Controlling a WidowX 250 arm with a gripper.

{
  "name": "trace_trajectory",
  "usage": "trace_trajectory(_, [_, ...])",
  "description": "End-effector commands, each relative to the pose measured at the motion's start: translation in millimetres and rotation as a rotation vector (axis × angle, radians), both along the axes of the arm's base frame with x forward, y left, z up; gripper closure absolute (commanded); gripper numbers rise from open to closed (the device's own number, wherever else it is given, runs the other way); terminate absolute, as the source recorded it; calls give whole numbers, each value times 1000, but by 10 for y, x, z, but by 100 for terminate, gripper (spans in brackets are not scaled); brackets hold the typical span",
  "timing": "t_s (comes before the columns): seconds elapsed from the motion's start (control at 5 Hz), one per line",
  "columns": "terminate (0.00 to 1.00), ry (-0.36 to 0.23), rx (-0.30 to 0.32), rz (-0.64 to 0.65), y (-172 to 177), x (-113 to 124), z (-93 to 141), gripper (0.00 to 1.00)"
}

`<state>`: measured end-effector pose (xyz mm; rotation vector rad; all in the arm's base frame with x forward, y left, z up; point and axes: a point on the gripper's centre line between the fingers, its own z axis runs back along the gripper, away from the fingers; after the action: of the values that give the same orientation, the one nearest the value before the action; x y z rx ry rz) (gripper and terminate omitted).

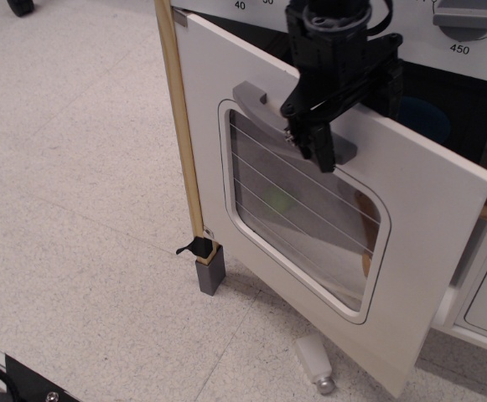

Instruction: Open oven

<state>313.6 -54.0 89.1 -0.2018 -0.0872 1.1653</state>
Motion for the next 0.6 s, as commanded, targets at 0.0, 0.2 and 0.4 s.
trace_trajectory(0.0, [0,8,10,-97,450,-324,115,0])
trace_trajectory(0.2, [0,33,71,-179,712,-472,100,0])
trace_trajectory(0.4, [0,63,167,-251,991,-582,66,0])
